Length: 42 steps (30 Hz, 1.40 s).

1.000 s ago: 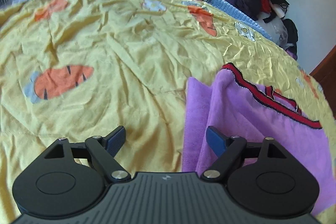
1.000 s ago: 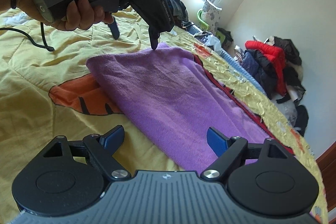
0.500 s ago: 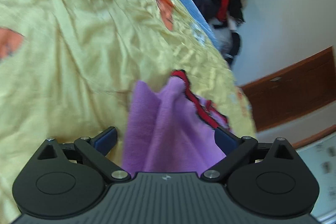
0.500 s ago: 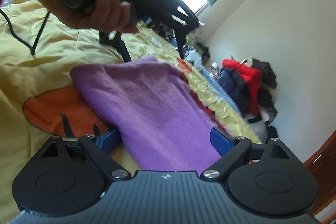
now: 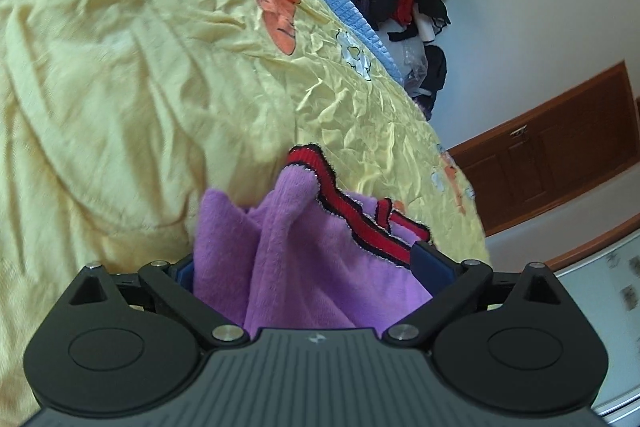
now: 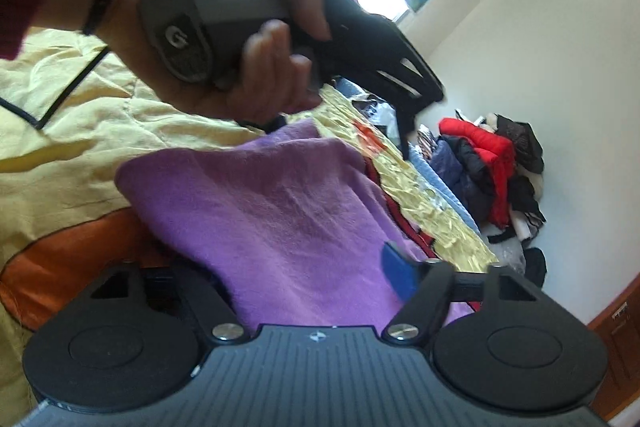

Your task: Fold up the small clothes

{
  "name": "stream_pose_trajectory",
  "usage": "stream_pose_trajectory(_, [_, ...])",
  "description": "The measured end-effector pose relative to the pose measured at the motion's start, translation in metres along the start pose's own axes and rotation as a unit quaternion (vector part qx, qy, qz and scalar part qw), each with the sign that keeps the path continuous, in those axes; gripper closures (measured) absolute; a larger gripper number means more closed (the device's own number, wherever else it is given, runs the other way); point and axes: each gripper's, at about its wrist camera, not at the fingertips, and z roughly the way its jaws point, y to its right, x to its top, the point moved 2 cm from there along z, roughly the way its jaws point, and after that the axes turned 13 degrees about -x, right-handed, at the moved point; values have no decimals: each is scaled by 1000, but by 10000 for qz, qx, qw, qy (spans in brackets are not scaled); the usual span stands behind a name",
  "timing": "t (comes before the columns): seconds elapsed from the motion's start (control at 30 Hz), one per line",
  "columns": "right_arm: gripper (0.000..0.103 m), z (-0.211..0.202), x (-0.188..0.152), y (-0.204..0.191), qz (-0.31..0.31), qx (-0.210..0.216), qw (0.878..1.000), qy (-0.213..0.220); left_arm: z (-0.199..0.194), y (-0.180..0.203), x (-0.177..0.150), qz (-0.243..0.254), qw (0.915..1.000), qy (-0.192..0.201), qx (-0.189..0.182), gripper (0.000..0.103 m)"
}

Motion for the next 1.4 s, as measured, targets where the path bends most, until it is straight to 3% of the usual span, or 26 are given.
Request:
stream_pose_trajectory(0.03, [47, 0, 0, -3, -38, 44, 10000, 24, 0, 3, -1, 84, 9999, 7, 86, 6])
stream_pose_trajectory(0.1, [57, -1, 0, -6, -58, 142, 9999, 42, 3, 8, -4, 290, 9991, 0, 303, 28])
stream_pose_trajectory(0.13, [66, -1, 1, -6, -64, 229, 9997, 47, 5, 8, -5, 305, 9985, -48, 458, 55])
stream_pose_trajectory(0.17, [70, 0, 1, -6, -54, 317, 9995, 42, 7, 7, -7, 304, 9974, -55, 654, 68])
stream_pose_trajectory(0.27, [85, 0, 1, -6, -36, 503, 9987, 26, 5, 8, -11, 451, 9950, 79, 888, 88])
stream_pose_trajectory(0.53, [93, -5, -3, 29, 768, 1017, 9918, 109, -3, 37, -17, 846, 9888, 335, 1183, 91])
stream_pose_trajectory(0.73, [94, -26, -10, 67, 1190, 937, 9874, 456, -10, 70, -18, 885, 9871, 494, 1237, 91])
stream_pose_trajectory(0.93, [94, -41, -24, 108, 1746, 1003, 9783, 484, -13, 99, -18, 645, 9866, 623, 1366, 91])
stream_pose_trajectory(1.17, [94, -46, -49, 154, 2690, 1217, 9551, 235, -3, 136, -27, 704, 9817, 869, 1539, 91])
stream_pose_trajectory(1.4, [94, -42, -86, 194, 3625, 1349, 9222, -55, 23, 174, -41, 980, 9758, 958, 1706, 91])
